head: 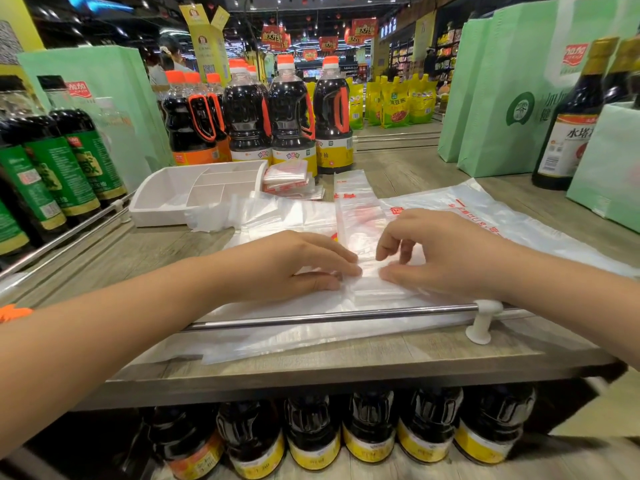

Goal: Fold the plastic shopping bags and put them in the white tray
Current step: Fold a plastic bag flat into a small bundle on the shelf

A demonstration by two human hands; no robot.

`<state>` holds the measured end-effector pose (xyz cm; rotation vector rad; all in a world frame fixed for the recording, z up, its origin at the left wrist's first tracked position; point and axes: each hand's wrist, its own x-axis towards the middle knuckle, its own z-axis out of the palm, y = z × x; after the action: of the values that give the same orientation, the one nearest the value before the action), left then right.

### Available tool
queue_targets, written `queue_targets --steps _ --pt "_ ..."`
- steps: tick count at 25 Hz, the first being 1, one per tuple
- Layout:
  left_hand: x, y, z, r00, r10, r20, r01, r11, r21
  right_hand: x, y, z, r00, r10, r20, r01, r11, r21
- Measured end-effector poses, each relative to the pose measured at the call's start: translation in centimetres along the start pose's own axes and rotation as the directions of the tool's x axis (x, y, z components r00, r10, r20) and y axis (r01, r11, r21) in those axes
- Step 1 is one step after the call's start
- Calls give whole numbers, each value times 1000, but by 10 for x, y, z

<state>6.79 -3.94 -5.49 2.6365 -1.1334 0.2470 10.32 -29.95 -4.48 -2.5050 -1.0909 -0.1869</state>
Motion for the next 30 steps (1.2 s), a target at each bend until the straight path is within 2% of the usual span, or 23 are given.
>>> queue_targets --steps 4,6,9,12,16,19,24,28,30 --pt "7 -2 1 992 44 119 -73 965 251 -3 12 -5 970 -100 223 133 981 -138" --pt "15 -2 -1 988 41 151 -87 946 313 -1 15 -11 954 -108 280 165 968 -189" --pt "26 -3 -5 987 110 116 -147 913 381 4 15 -15 950 -109 293 185 951 -247" --pt "27 -5 -1 990 135 45 -142 911 388 5 18 -12 969 -84 232 133 969 -207" --pt "23 -7 6 993 -52 -107 68 986 152 6 21 -11 982 -28 186 34 999 -33" --pt "21 -7 7 981 -115 -157 119 993 15 1 23 -11 982 -38 186 34 999 25" --pt "21 0 10 958 -253 -133 226 955 -193 1 19 -8 994 41 106 -52 993 104" --pt "24 -1 11 929 -365 -56 332 891 -309 12 15 -7 968 200 150 -224 961 160" --pt "28 -4 8 918 -396 8 373 858 -354 17 15 -4 954 268 132 -294 925 242"
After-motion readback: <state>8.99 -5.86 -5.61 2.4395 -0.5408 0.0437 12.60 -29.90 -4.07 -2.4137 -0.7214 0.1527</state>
